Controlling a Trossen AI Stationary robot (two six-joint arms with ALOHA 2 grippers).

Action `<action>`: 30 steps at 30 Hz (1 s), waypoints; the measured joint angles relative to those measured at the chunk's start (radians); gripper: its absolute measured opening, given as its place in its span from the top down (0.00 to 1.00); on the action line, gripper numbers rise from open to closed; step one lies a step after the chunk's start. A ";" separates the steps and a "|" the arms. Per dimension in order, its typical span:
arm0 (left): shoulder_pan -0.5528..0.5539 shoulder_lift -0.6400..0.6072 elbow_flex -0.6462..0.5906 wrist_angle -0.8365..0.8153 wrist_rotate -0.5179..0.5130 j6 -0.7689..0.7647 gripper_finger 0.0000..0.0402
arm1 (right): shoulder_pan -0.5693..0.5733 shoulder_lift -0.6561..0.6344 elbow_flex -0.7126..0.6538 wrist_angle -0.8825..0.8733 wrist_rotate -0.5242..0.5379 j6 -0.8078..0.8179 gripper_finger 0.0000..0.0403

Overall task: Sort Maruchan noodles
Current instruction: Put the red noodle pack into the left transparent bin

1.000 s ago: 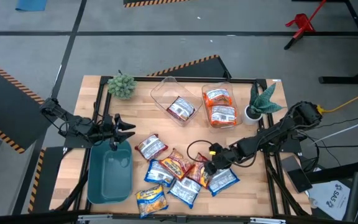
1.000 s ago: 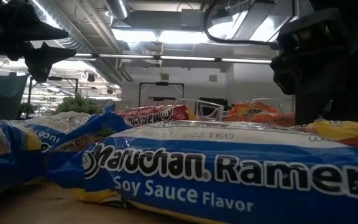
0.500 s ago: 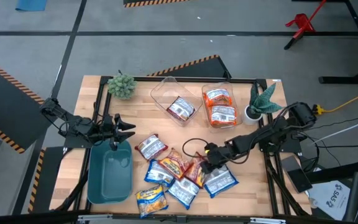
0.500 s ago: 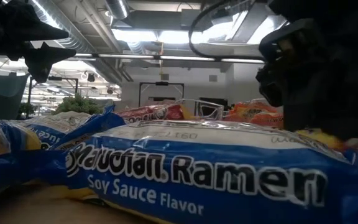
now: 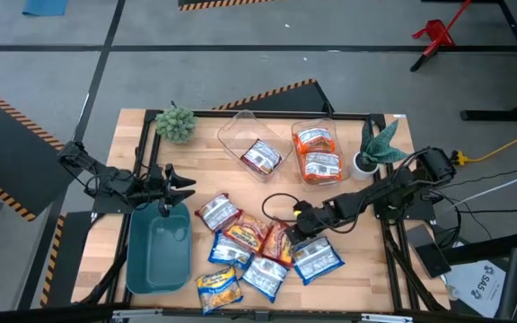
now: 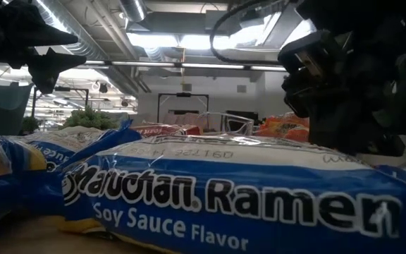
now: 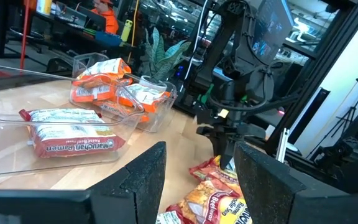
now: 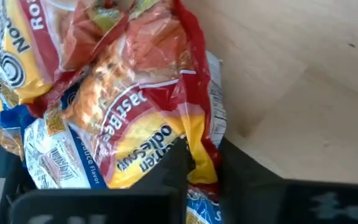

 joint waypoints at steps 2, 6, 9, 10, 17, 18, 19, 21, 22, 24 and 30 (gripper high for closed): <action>0.000 0.000 0.000 0.000 0.000 0.000 0.54 | 0.001 0.001 0.012 -0.004 0.011 -0.001 0.96; 0.000 0.000 0.000 0.000 0.000 0.000 0.54 | 0.000 0.001 0.041 -0.001 0.014 -0.003 0.99; 0.000 0.000 0.000 0.000 0.000 0.000 0.54 | 0.000 0.001 0.076 -0.026 0.029 -0.003 1.00; 0.000 0.000 0.000 0.000 0.000 0.000 0.54 | 0.000 -0.002 0.089 -0.039 0.035 -0.003 1.00; 0.000 0.000 0.000 0.000 0.000 0.013 0.54 | -0.041 -0.023 0.202 -0.119 0.051 -0.063 1.00; 0.000 0.000 0.000 0.000 0.000 0.015 0.54 | -0.049 -0.023 0.220 -0.129 0.052 -0.078 1.00; 0.000 0.000 0.000 0.000 -0.002 0.016 0.54 | -0.060 -0.029 0.236 -0.152 0.052 -0.093 1.00; 0.000 0.000 0.000 0.000 -0.004 0.019 0.54 | -0.084 -0.035 0.275 -0.184 0.054 -0.128 1.00; 0.000 0.000 0.000 0.000 -0.004 0.020 0.54 | -0.098 -0.035 0.296 -0.190 0.054 -0.145 1.00; 0.000 0.000 0.000 0.000 -0.005 0.021 0.54 | -0.128 -0.049 0.340 -0.238 0.054 -0.186 1.00; 0.000 0.000 0.000 0.000 -0.009 0.033 0.54 | -0.245 -0.052 0.493 -0.335 0.047 -0.329 1.00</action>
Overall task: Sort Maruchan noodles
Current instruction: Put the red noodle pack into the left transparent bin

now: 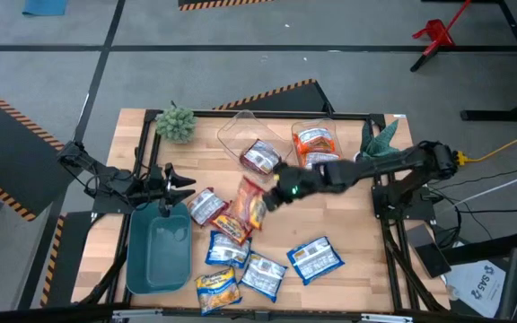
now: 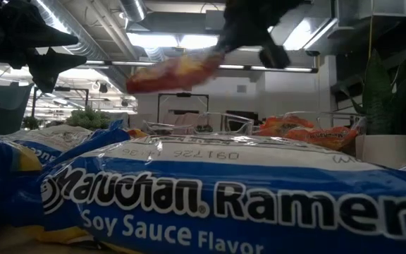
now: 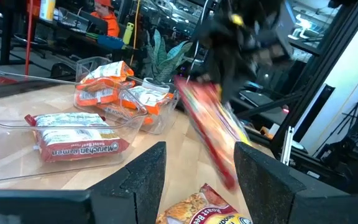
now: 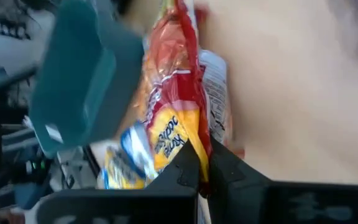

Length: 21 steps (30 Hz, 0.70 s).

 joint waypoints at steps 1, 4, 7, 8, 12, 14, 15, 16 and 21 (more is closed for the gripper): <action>0.000 0.000 0.000 0.000 -0.001 0.001 0.54 | -0.023 0.000 0.022 -0.016 0.002 -0.026 1.00; 0.000 0.000 0.000 0.000 -0.003 0.006 0.54 | -0.101 0.000 0.077 -0.036 0.001 -0.089 1.00; 0.000 0.000 0.000 0.000 -0.005 0.010 0.54 | -0.190 -0.001 0.123 -0.031 -0.006 -0.141 1.00; 0.000 0.000 0.000 0.000 -0.007 0.011 0.54 | -0.222 -0.001 0.132 -0.030 -0.012 -0.153 1.00; 0.000 0.000 0.000 0.000 -0.008 0.017 0.54 | -0.337 -0.001 0.145 -0.019 -0.019 -0.189 1.00; 0.000 0.000 0.000 0.000 -0.009 0.017 0.54 | -0.388 0.002 0.147 0.007 -0.026 -0.195 1.00; 0.000 0.000 0.000 0.000 -0.009 0.017 0.54 | -0.408 0.009 0.148 0.023 -0.027 -0.198 1.00; 0.000 0.000 0.000 0.000 -0.009 0.017 0.54 | -0.427 0.016 0.148 0.036 -0.028 -0.205 1.00; 0.000 0.000 0.000 0.000 -0.009 0.018 0.54 | -0.494 0.097 0.148 0.112 -0.073 -0.216 1.00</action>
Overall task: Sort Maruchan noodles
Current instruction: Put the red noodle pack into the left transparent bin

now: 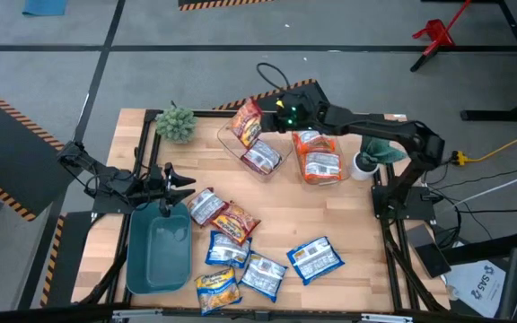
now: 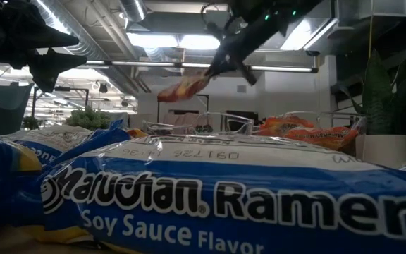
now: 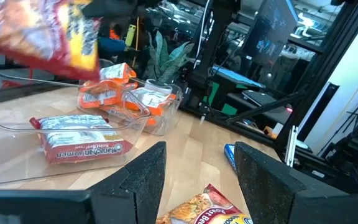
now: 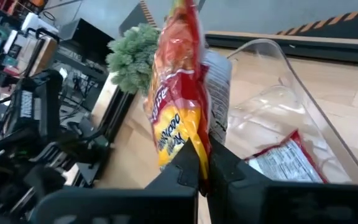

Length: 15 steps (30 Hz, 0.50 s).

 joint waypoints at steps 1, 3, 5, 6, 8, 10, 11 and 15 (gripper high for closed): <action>0.000 0.000 0.000 0.000 0.000 0.000 0.54 | -0.006 0.019 0.000 0.021 -0.009 0.000 1.00; 0.000 0.000 0.000 0.000 0.000 0.000 0.54 | -0.018 0.056 0.000 0.040 -0.018 0.000 1.00; 0.000 0.000 0.000 0.000 0.000 0.000 0.54 | -0.029 0.092 -0.001 0.064 -0.019 0.000 1.00; 0.000 0.000 0.000 0.000 0.000 0.000 0.54 | -0.031 0.106 -0.001 0.068 -0.026 0.001 1.00; 0.000 0.000 0.000 0.000 0.000 0.000 0.54 | -0.041 0.130 -0.001 0.061 -0.033 0.002 1.00; 0.000 0.000 0.000 0.000 0.000 0.000 0.54 | -0.043 0.157 -0.001 0.073 -0.030 0.011 1.00; 0.000 0.000 0.000 0.000 0.000 0.000 0.54 | -0.049 0.170 -0.001 0.082 -0.030 0.018 1.00; 0.000 0.000 0.000 0.000 0.001 0.000 0.54 | -0.054 0.215 -0.001 0.136 -0.043 0.027 1.00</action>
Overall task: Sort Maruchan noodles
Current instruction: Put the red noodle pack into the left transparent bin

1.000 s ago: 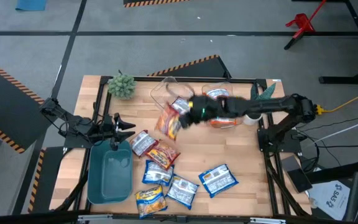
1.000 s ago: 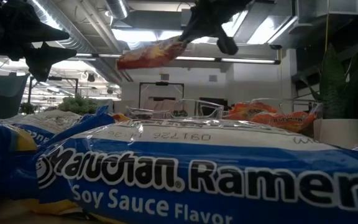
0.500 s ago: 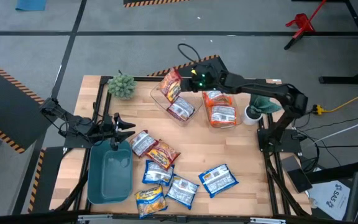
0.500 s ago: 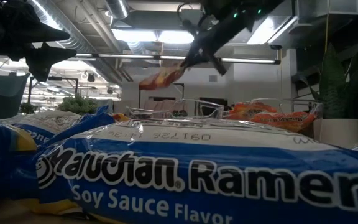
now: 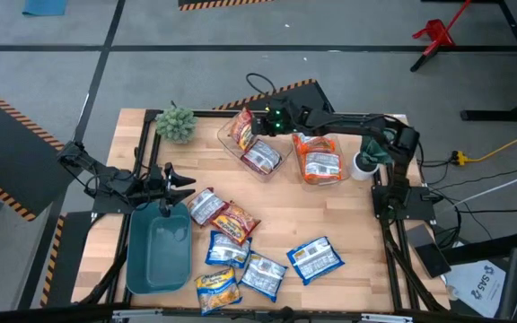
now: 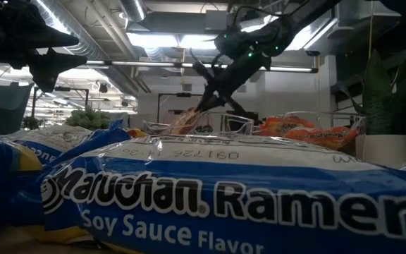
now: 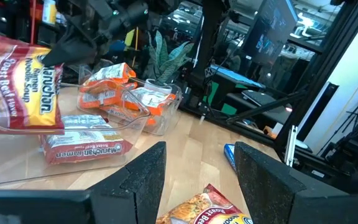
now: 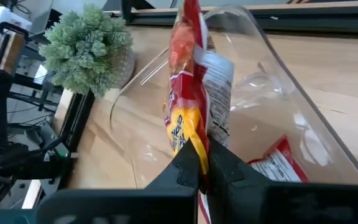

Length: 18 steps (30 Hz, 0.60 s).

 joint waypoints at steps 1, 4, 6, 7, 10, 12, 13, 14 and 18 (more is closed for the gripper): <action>0.000 0.000 0.000 0.000 0.000 0.000 0.54 | 0.001 0.009 0.000 0.008 -0.002 0.001 1.00; 0.000 0.000 0.000 0.000 0.000 0.000 0.54 | 0.001 0.035 0.000 0.000 -0.016 0.002 1.00; 0.000 0.000 0.000 0.000 -0.001 0.002 0.54 | 0.001 0.052 0.000 -0.001 -0.032 0.002 1.00; 0.000 0.000 0.000 0.000 -0.001 0.005 0.54 | 0.001 0.059 0.000 -0.001 -0.041 0.003 1.00; 0.000 0.000 0.000 0.000 -0.002 0.017 0.54 | 0.001 0.075 0.000 -0.001 -0.043 0.002 1.00; 0.000 0.000 0.000 0.000 -0.002 0.018 0.54 | 0.001 0.077 0.000 -0.001 -0.043 -0.002 1.00; 0.000 0.000 0.000 0.000 -0.002 0.018 0.54 | 0.001 0.077 0.000 -0.001 -0.041 -0.004 1.00; 0.000 0.000 0.000 0.000 -0.002 0.018 0.54 | 0.001 0.077 0.000 0.000 -0.033 -0.007 1.00; 0.000 0.000 0.000 0.000 -0.002 0.018 0.54 | 0.001 0.077 0.000 0.002 -0.018 -0.052 0.98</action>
